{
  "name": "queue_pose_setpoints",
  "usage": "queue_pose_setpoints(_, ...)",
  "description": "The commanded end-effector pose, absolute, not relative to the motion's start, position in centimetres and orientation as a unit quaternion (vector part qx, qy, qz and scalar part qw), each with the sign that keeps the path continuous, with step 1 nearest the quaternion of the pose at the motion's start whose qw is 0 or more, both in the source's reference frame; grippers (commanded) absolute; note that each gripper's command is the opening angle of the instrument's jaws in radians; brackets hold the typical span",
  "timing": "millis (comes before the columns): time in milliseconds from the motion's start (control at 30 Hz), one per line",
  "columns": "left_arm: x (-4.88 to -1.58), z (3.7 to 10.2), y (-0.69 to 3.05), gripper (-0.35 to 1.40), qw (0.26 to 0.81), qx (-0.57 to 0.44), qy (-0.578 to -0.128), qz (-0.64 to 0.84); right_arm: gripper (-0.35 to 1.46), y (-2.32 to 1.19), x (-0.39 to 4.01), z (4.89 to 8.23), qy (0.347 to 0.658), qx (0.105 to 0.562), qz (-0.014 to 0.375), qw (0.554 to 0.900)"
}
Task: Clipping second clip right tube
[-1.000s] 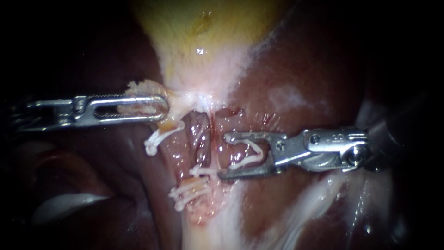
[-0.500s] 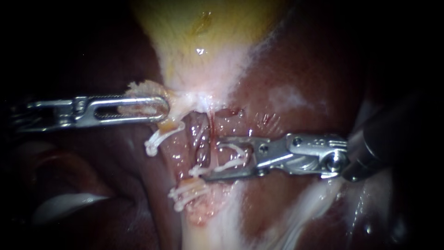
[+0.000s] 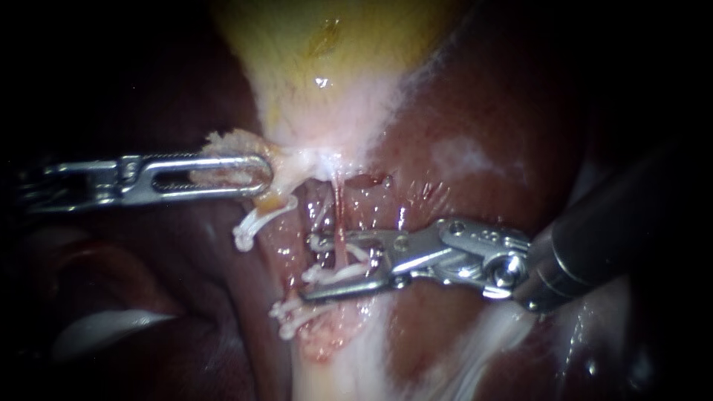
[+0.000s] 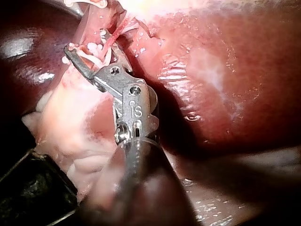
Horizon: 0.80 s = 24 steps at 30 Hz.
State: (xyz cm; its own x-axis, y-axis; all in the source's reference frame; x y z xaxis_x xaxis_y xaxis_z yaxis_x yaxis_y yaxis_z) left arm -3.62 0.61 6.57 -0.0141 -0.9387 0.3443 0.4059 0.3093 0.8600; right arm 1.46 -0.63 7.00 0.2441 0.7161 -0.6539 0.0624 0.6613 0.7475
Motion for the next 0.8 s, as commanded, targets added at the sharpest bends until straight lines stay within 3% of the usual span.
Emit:
queue_pose_setpoints(33,-3.62,6.57,0.61,-0.35,0.647,0.274,-0.486,-0.52,0.47,-0.63,1.46,7.0,0.571,0.349,0.232,0.706)
queue_pose_setpoints(400,-3.62,6.57,0.6,-0.35,0.647,0.274,-0.487,-0.52,0.46,-0.69,1.47,6.91,0.582,0.393,0.243,0.669)
queue_pose_setpoints(800,-3.62,6.57,0.6,-0.35,0.647,0.274,-0.487,-0.52,0.44,-0.71,1.48,6.87,0.58,0.413,0.243,0.659)
